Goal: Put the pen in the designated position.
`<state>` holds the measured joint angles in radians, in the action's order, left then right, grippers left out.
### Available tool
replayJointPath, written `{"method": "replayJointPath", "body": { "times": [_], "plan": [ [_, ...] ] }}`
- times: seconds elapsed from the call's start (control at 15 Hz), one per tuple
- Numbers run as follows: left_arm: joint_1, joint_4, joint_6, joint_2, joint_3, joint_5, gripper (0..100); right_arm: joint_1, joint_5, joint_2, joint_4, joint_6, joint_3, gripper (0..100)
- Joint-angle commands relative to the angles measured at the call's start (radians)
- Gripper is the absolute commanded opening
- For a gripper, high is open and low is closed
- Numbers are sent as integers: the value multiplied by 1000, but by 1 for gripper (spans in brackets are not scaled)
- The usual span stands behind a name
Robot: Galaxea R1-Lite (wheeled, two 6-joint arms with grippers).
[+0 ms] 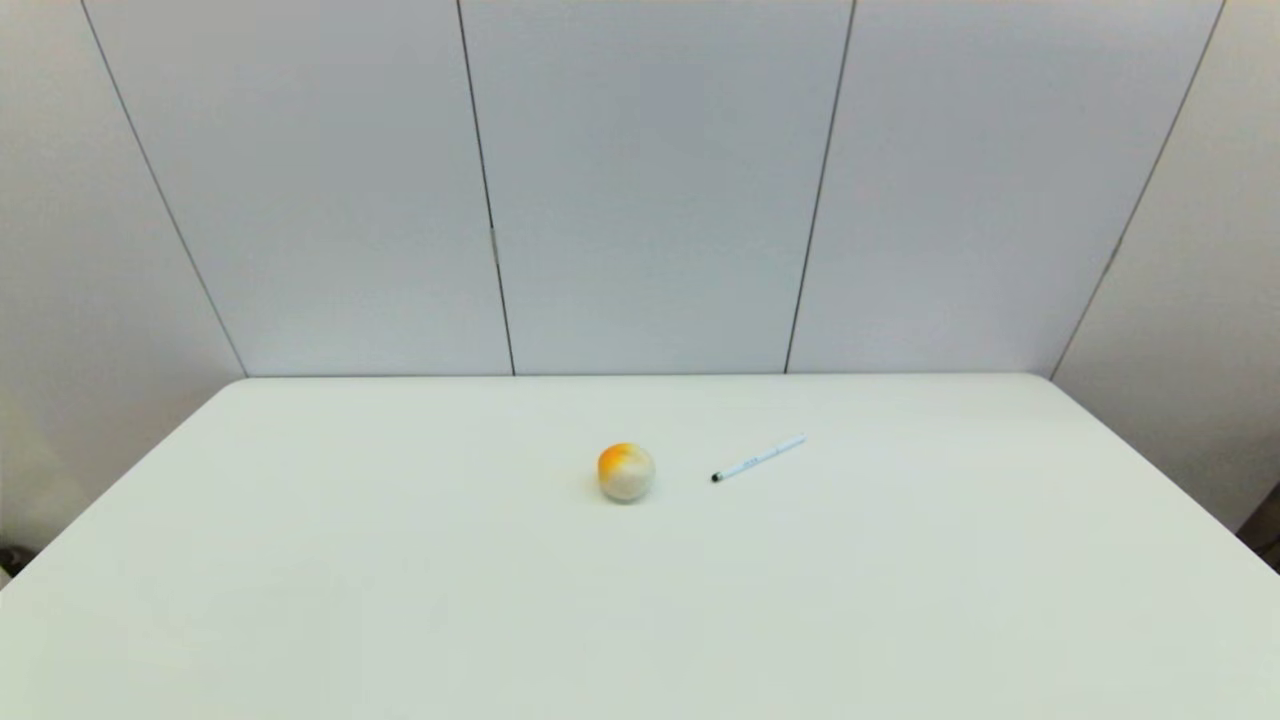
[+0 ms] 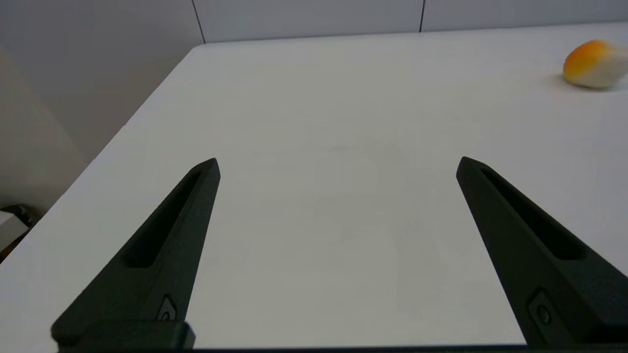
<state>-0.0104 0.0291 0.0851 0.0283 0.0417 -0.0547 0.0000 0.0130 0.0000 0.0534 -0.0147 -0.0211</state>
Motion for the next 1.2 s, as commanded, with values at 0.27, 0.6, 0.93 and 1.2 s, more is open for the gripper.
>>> {"method": "replayJointPath", "body": {
  "times": [0.27, 0.6, 0.93, 1.2],
  "plan": [
    [0, -40, -1, -28, -52, 88, 100, 0, 1, 2, 0, -1, 0, 100],
    [0, -43, -10, -28, -52, 87, 100, 0, 1, 2, 0, -1, 0, 100],
    [0, -43, -13, -28, -52, 87, 100, 0, 1, 2, 0, 1, 0, 100],
    [0, -41, -13, -28, -52, 87, 100, 0, -1, 2, 0, -1, 1, 100]
  ]
}}
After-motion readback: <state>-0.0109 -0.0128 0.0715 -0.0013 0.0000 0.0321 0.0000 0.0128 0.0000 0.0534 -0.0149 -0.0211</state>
